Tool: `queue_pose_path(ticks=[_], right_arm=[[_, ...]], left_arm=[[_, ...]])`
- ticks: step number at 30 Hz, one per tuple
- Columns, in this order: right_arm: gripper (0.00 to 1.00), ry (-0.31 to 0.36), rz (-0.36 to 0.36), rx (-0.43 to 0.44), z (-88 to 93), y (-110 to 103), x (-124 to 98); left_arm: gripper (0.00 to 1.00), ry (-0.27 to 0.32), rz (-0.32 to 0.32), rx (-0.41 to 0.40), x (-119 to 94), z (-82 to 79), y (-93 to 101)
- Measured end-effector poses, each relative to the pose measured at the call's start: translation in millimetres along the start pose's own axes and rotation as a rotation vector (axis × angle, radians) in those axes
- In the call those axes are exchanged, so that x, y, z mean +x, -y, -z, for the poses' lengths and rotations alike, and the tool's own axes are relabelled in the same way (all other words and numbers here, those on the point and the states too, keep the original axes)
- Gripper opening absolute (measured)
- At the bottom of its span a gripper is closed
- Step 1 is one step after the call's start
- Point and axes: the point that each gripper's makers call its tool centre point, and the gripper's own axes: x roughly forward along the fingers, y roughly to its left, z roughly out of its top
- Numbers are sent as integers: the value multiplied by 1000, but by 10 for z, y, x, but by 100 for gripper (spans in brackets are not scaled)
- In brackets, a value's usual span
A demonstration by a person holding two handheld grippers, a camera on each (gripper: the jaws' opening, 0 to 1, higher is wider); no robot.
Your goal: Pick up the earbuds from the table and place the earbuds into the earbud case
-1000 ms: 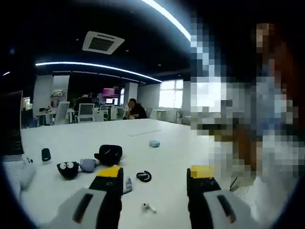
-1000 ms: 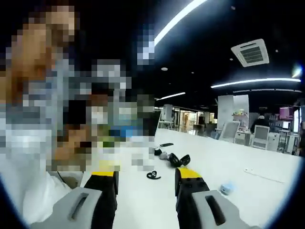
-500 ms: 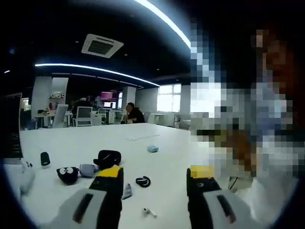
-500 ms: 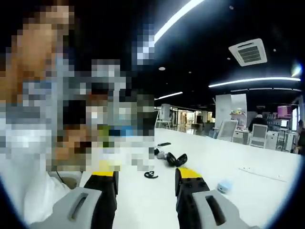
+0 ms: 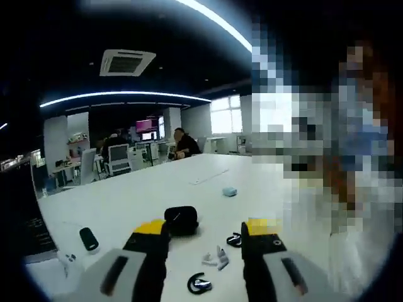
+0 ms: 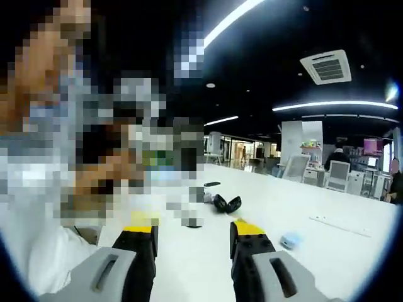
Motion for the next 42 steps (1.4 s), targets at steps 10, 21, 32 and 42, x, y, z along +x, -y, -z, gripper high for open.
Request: queue_pose_path(ticks=[10, 21, 32, 42], right_arm=[[44, -17, 17, 4, 73, 91, -40], [44, -24, 22, -4, 70, 108, -50], [43, -64, 69, 6, 138, 190, -53], [43, -97, 130, -23, 96, 236, -94]], left_arm=[[39, -184, 41, 110, 465, 59, -161], [35, -311, 163, 146, 1024, 87, -342], [35, -482, 210, 260, 1567, 264, -461], [33, -625, 274, 326, 2193, 649, -619]])
